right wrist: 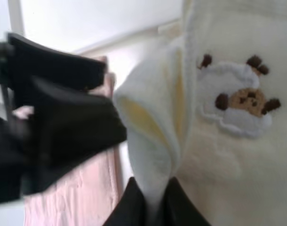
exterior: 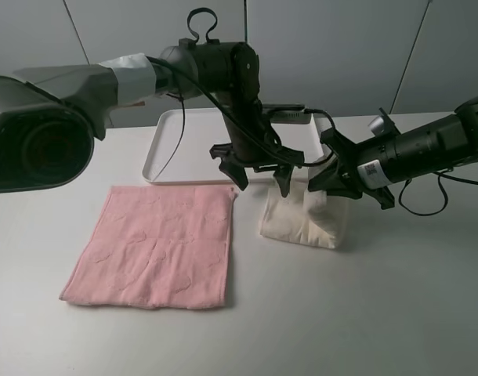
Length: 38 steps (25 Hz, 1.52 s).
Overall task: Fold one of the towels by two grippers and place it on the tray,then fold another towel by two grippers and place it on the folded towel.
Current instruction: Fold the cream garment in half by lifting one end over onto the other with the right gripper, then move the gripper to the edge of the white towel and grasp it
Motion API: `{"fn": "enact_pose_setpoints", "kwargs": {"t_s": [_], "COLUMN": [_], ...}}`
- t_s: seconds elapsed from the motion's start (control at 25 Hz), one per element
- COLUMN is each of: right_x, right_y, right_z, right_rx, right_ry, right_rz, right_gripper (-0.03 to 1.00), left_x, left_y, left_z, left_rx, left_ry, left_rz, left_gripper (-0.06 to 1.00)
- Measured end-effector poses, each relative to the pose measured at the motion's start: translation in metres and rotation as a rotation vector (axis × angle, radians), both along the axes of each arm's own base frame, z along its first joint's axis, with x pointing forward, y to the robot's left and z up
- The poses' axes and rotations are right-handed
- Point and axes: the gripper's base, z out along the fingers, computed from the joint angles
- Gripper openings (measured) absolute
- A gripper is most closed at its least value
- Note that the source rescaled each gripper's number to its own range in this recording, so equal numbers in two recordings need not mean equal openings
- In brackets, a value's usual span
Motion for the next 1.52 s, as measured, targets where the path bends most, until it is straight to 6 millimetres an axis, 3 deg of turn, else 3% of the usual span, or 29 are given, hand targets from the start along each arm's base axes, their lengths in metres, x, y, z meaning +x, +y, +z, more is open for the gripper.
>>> {"fn": "enact_pose_setpoints", "kwargs": {"t_s": [0.28,0.36,0.56,0.72,0.88,1.04,1.24,1.52], "right_x": [0.001,0.002,0.000,-0.001,0.002,0.006,0.006,0.004], "right_y": [0.000,0.004,0.025,0.028,0.017,-0.012,-0.046,-0.050], "right_z": [0.001,0.002,0.008,0.009,0.014,0.026,0.025,0.013], "right_rx": [0.014,0.046,0.131,0.142,0.116,0.069,0.009,-0.077], "right_ry": [0.002,0.006,-0.018,-0.034,-0.065,-0.115,-0.070,-0.029], "right_rz": [-0.018,-0.046,-0.033,-0.009,-0.024,-0.069,-0.132,-0.114], "right_gripper": [0.04,0.12,0.46,0.51,0.51,0.52,0.71,0.76], "left_x": [0.028,0.031,0.033,0.038,0.047,0.050,0.050,0.050], "left_y": [0.015,0.017,0.021,0.029,0.041,0.046,0.046,0.046], "left_z": [0.040,0.044,0.044,0.044,0.044,0.044,0.044,0.044], "left_rx": [-0.102,-0.108,-0.107,-0.110,-0.108,-0.107,-0.109,-0.110], "left_ry": [-0.093,-0.102,-0.099,-0.098,-0.099,-0.102,-0.105,-0.105], "left_rz": [0.049,0.055,0.057,0.076,0.105,0.108,0.095,0.092], "left_gripper": [0.99,0.99,0.99,0.99,0.99,0.99,0.99,0.99]}}
